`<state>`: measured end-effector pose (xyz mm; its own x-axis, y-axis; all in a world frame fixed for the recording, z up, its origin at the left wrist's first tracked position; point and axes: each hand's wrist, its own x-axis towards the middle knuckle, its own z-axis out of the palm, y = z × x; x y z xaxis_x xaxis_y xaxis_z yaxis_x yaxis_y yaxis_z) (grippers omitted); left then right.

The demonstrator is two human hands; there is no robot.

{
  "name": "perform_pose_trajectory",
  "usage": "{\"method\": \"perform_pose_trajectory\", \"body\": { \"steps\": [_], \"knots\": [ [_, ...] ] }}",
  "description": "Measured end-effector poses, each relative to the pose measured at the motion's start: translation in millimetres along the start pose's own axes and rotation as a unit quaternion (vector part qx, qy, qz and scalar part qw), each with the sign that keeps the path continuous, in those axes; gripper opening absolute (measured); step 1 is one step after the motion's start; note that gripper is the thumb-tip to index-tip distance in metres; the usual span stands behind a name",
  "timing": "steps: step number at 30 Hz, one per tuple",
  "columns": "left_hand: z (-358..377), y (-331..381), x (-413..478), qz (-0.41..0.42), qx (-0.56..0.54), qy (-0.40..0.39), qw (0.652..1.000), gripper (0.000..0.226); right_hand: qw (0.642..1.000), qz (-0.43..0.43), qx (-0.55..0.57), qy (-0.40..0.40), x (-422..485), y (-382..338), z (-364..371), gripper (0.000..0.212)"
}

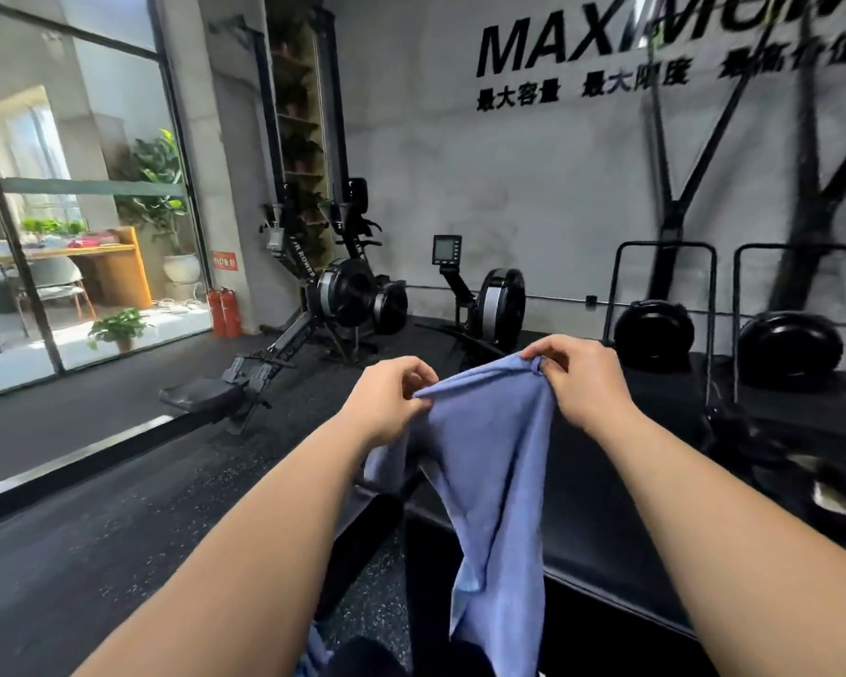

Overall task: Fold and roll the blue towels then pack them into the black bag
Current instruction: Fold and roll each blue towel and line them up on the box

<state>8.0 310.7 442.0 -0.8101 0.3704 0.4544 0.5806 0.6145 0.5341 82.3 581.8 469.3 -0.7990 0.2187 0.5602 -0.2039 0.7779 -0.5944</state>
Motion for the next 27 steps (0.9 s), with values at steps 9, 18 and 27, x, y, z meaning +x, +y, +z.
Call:
{"method": "perform_pose_trajectory", "body": {
  "steps": [9, 18, 27],
  "knots": [
    [69, 63, 57, 0.05, 0.027, 0.039, 0.998, 0.016, 0.987, 0.083, -0.008, 0.135, -1, 91, -94, 0.036],
    [191, 103, 123, 0.193, 0.143, 0.173, 0.955, 0.04, 0.964, 0.121, -0.059, 0.228, 5, 200, -99, 0.036],
    [387, 12, -13, 0.082, 0.246, -0.307, 0.916, 0.084, 0.899, 0.204, -0.296, -0.25, -143, 299, 39, 0.059]
  ]
}}
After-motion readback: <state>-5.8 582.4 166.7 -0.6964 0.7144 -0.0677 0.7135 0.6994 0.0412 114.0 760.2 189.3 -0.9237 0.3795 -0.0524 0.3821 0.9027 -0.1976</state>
